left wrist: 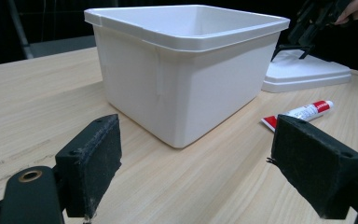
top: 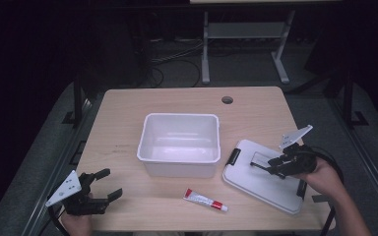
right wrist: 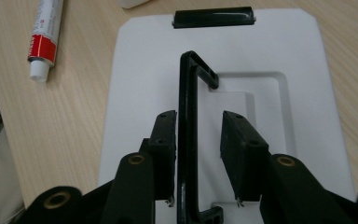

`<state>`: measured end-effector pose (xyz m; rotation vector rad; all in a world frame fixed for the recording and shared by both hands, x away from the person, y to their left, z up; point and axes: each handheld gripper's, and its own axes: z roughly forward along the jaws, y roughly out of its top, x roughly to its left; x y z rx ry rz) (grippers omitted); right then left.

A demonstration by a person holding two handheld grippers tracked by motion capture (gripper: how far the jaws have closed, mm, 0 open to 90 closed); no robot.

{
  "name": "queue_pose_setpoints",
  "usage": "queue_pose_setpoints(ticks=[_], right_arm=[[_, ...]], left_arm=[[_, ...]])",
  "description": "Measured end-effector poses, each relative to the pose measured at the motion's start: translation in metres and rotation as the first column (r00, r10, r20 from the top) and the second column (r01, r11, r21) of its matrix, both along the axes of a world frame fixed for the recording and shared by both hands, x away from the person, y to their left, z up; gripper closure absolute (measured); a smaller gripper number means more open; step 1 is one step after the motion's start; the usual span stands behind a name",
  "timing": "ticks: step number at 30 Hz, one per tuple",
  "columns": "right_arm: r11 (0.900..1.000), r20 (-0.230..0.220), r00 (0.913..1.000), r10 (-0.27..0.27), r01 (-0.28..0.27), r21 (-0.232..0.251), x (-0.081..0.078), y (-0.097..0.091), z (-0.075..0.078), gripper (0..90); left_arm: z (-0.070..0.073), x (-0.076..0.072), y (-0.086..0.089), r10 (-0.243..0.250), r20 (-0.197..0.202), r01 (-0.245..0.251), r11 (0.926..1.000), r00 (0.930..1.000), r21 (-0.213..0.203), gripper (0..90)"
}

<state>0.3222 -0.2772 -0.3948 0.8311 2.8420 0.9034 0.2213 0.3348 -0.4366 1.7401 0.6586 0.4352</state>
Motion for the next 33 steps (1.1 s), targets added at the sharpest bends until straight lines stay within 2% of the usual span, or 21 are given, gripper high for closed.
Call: queue_pose_setpoints(ticks=[3, 4, 7, 15, 33], right_arm=[[1.0000, 0.010, 0.9999, 0.002, -0.002, -0.002, -0.003, 0.001, 0.002, 63.9], [0.9999, 0.021, 0.9997, 0.010, -0.010, -0.003, -0.006, 0.003, 0.005, 60.2], [0.9999, 0.031, 0.9994, 0.015, -0.015, -0.001, -0.009, 0.006, 0.009, 57.8], [0.9978, 0.055, 0.9963, 0.066, -0.066, -0.006, -0.023, 0.019, 0.021, 53.0], [0.9871, 0.061, 0.9852, 0.160, -0.160, -0.009, -0.045, 0.061, 0.016, 42.4]], left_arm=[[0.000, 0.000, -0.001, 0.000, -0.001, 0.000, 1.0000, 1.0000, 0.001, 15.7], [0.000, 0.000, -0.001, -0.002, -0.001, 0.002, 1.0000, 1.0000, 0.003, 15.7], [0.000, 0.000, -0.001, -0.002, 0.001, 0.002, 1.0000, 1.0000, 0.003, 15.7], [0.000, 0.000, 0.000, 0.001, 0.000, -0.001, 1.0000, 1.0000, -0.007, 15.7], [0.000, 0.000, 0.001, 0.002, 0.003, -0.002, 1.0000, 1.0000, -0.008, 15.7]])
